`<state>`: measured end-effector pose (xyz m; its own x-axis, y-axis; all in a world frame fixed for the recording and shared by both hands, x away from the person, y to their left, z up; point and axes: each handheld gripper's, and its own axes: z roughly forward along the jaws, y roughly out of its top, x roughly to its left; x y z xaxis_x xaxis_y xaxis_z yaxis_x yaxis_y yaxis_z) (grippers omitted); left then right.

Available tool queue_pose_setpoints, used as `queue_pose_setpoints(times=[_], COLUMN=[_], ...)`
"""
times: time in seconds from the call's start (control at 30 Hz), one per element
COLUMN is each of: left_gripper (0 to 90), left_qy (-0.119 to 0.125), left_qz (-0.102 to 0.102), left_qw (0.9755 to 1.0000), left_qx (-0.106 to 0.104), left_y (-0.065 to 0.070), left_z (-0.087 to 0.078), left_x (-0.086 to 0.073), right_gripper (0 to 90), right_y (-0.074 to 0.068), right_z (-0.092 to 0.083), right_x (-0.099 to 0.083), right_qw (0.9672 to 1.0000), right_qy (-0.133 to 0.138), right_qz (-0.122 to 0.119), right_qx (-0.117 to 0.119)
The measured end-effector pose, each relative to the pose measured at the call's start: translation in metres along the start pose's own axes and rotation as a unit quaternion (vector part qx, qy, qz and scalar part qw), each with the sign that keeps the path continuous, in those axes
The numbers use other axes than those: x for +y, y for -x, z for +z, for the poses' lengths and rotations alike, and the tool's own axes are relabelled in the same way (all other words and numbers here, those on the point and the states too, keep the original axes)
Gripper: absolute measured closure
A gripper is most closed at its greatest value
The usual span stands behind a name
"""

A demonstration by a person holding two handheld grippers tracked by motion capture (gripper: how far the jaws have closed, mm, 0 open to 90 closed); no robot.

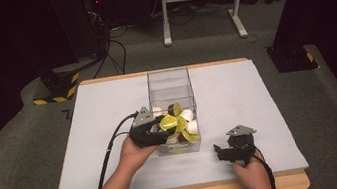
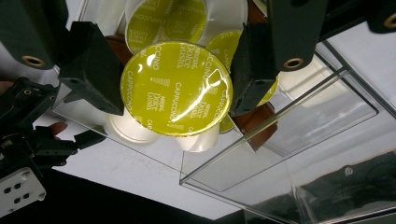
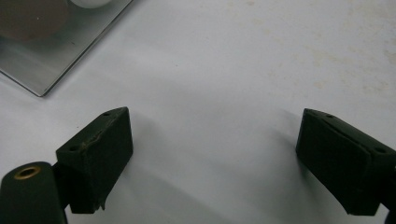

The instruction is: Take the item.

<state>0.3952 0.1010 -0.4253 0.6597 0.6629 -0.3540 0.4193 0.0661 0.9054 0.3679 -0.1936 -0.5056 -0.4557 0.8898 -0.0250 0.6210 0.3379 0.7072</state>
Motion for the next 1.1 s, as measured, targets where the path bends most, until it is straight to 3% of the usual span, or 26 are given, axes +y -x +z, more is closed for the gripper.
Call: queue_pose_setpoints(times=[0.47,1.1], left_gripper=[37.8,37.8], left_qy=[0.012,0.025], left_qz=[-0.004,-0.007], left_qw=[0.9999,0.9993], left_qx=[0.005,0.025], left_y=[-0.001,-0.014], left_z=[-0.009,-0.032], left_x=[0.004,0.011], right_gripper=[11.0,11.1], right_y=[0.0,0.0], right_z=[0.0,0.0], right_x=[0.0,0.0], right_qw=[1.0,1.0], right_qy=[0.0,0.0], right_qz=[0.0,0.0], right_qx=[0.0,0.0])
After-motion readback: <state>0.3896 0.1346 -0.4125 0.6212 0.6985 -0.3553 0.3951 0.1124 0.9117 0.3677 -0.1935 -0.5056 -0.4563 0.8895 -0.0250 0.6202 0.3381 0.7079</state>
